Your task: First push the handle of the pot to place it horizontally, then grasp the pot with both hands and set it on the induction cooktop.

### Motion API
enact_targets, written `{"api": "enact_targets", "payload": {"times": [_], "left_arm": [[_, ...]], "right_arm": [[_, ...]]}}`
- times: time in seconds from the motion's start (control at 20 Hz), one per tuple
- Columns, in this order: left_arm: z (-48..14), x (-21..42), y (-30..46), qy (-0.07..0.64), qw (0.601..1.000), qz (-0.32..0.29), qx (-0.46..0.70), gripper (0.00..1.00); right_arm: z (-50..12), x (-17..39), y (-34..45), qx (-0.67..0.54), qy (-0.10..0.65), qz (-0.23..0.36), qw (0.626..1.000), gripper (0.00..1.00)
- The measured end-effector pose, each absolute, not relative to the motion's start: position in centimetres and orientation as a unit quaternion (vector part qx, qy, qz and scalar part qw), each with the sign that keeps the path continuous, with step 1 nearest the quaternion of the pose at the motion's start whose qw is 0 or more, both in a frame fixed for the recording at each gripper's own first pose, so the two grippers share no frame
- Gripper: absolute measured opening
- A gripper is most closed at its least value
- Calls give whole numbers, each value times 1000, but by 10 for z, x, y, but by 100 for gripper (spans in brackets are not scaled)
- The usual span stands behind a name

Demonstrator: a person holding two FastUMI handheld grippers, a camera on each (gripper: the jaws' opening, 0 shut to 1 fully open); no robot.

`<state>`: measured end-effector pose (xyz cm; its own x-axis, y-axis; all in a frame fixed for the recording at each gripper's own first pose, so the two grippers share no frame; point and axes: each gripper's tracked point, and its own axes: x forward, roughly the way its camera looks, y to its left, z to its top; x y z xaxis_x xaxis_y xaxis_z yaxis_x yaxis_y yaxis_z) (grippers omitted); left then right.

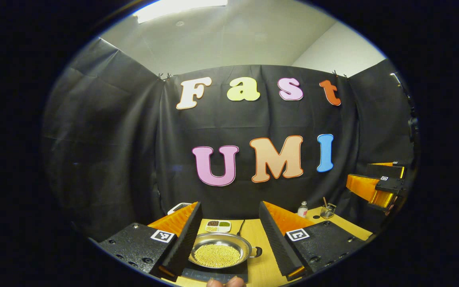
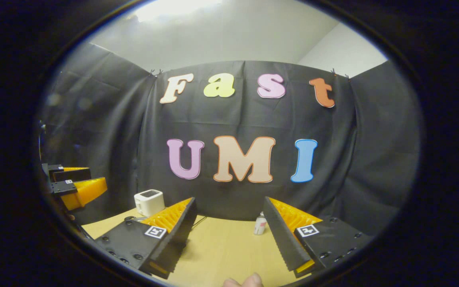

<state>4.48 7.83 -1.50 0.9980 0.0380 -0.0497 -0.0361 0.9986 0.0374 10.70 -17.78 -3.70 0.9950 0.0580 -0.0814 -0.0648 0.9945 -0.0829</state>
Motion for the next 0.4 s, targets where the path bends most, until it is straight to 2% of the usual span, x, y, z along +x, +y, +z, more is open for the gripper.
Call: {"api": "enact_targets", "payload": {"times": [0.4], "left_arm": [[-15,51,66,30,999,11,17,86]], "right_arm": [[-45,110,-210,-21,56,6,998,99]]}}
